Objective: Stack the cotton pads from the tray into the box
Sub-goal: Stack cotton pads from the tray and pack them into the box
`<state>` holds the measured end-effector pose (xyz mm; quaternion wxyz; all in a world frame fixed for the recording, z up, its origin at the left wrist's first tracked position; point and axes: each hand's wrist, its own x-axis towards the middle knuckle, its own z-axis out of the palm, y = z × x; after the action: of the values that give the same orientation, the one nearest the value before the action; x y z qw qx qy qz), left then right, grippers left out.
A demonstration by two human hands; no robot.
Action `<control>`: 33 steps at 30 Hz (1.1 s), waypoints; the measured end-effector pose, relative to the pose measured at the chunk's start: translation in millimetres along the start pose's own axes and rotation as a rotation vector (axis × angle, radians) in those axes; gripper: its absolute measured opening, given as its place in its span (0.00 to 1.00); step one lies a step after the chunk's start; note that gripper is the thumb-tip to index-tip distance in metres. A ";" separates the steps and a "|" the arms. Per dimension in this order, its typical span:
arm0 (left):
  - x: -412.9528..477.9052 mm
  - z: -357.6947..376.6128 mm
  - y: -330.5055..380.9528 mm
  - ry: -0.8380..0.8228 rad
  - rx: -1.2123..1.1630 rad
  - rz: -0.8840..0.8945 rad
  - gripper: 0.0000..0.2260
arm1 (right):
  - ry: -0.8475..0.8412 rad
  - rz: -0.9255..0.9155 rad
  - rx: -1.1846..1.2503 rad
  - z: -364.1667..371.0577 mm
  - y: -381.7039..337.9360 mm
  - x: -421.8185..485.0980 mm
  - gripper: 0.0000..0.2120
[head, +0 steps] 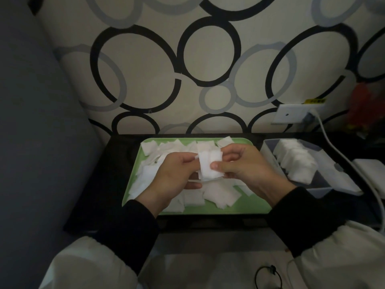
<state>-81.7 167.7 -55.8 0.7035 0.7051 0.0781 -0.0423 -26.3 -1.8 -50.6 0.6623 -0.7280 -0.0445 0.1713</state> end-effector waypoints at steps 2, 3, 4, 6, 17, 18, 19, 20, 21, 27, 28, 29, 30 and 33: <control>-0.4 -1.8 0.3 -0.001 0.003 -0.004 0.07 | 0.002 -0.012 -0.034 2.3 -1.4 -0.9 0.16; -0.7 -3.3 0.4 0.004 0.012 -0.008 0.07 | 0.006 -0.019 -0.053 3.9 -1.9 -1.3 0.16; -0.3 -4.0 1.0 0.013 0.021 -0.015 0.08 | 0.012 -0.027 -0.068 5.6 -2.2 -1.4 0.16; 1.0 -4.3 3.4 0.051 0.006 -0.056 0.11 | 0.020 -0.041 -0.083 9.9 -3.0 -1.4 0.17; 13.2 -42.6 -7.4 0.416 0.123 0.069 0.02 | 0.155 -0.234 -0.604 36.4 25.0 22.0 0.04; 14.8 -48.1 -8.5 0.448 0.100 0.070 0.02 | 0.119 -0.241 -0.656 36.9 28.4 23.6 0.03; 15.6 -53.4 -9.8 0.458 0.074 0.064 0.01 | 0.059 -0.240 -0.712 38.2 30.3 24.0 0.02; 15.8 -57.1 -11.6 0.456 0.055 0.056 0.01 | -0.005 -0.240 -0.796 40.0 31.3 23.7 0.06; 16.1 -59.8 -13.5 0.451 0.047 0.046 0.03 | -0.064 -0.238 -0.897 42.2 32.0 23.8 0.11; 18.0 -66.3 -16.7 0.433 0.053 0.032 0.07 | -0.123 -0.253 -1.176 54.6 30.7 23.8 0.29; 17.8 -66.9 -16.2 0.433 0.053 0.033 0.06 | -0.117 -0.270 -1.188 55.2 31.1 24.4 0.29; 17.2 -67.5 -15.7 0.433 0.053 0.033 0.05 | -0.111 -0.291 -1.200 55.5 31.4 25.0 0.27; 17.1 -68.0 -15.2 0.433 0.054 0.036 0.04 | -0.105 -0.319 -1.216 56.3 30.8 25.5 0.25; 15.8 -67.9 -14.1 0.434 0.050 0.047 0.01 | -0.082 -0.405 -1.247 55.1 29.4 25.6 0.18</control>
<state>-72.0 236.3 -71.9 0.6533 0.7166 0.2100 0.1249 -24.0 54.4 -87.8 0.1328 -0.9456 -0.2967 0.0130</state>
